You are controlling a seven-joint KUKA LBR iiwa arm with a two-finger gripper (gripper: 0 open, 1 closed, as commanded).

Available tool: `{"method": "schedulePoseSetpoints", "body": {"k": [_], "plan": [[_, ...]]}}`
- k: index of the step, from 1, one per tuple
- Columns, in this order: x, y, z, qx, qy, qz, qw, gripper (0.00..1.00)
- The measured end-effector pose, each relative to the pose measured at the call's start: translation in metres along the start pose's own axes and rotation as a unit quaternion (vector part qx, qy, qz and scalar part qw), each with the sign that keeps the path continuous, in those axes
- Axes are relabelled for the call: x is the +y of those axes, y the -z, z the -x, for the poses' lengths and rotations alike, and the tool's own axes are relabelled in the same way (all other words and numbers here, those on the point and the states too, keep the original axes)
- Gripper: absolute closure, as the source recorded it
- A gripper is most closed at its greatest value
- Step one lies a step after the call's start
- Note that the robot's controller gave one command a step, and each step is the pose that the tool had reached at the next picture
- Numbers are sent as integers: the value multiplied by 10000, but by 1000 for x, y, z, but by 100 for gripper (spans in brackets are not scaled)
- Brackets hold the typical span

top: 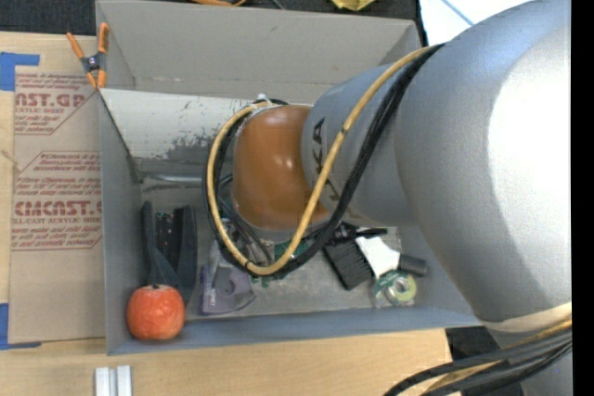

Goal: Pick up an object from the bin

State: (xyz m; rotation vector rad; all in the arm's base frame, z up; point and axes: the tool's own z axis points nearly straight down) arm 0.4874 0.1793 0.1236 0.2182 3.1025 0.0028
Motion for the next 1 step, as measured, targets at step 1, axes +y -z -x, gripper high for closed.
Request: {"method": "schedulePoseSetpoints", "body": {"k": [1], "plan": [[-1, 29, -1, 43, 3, -20, 10000, 100]]}}
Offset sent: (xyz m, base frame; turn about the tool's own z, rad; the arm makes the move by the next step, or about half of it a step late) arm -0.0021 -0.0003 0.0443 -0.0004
